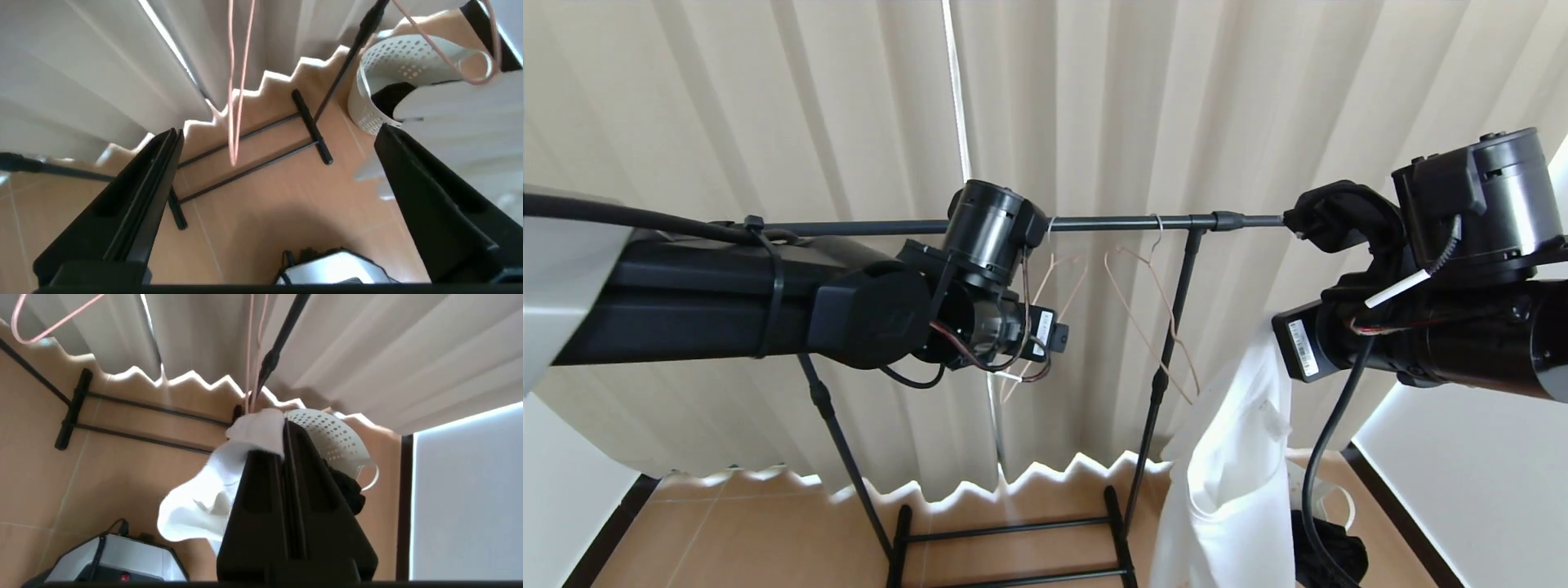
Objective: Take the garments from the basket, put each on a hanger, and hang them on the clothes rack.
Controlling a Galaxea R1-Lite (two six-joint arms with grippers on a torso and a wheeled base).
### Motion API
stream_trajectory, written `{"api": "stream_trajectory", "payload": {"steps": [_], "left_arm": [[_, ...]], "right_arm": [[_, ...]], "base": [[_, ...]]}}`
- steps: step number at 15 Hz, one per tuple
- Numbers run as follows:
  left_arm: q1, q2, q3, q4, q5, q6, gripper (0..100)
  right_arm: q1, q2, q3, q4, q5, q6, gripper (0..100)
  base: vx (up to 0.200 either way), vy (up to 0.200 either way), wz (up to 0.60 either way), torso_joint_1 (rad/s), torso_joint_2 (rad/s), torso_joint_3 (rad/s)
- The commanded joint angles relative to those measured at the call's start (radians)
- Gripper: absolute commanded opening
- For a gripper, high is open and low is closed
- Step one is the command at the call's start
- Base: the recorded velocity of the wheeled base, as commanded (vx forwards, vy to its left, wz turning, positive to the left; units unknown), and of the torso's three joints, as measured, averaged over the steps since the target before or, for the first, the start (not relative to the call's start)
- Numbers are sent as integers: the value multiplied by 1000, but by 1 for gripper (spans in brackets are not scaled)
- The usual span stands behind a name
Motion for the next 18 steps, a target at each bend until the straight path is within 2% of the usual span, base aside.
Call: {"api": "stream_trajectory", "payload": {"steps": [1,4,7,8,10,13,18], "left_arm": [[22,80,-36,-26,2,17,100],[43,201,-199,-26,2,18,100],[49,299,-332,-16,8,20,100],[49,364,-409,-16,17,20,100],[63,437,-490,-9,47,24,100],[80,474,-490,-29,50,75,100],[100,511,-490,-87,50,75,100]], "right_arm": [[8,-36,25,0,1,-16,0],[59,-66,61,0,1,-47,0],[69,-64,62,0,1,-51,0],[75,-61,62,0,1,-51,0],[77,-61,62,0,1,-51,0],[77,-61,62,0,1,-51,0],[86,-56,64,0,1,-51,0]], "base": [[0,0,0,0,0,0],[0,0,0,0,0,0],[0,0,0,0,0,0],[0,0,0,0,0,0],[0,0,0,0,0,0],[0,0,0,0,0,0],[0,0,0,0,0,0]]}}
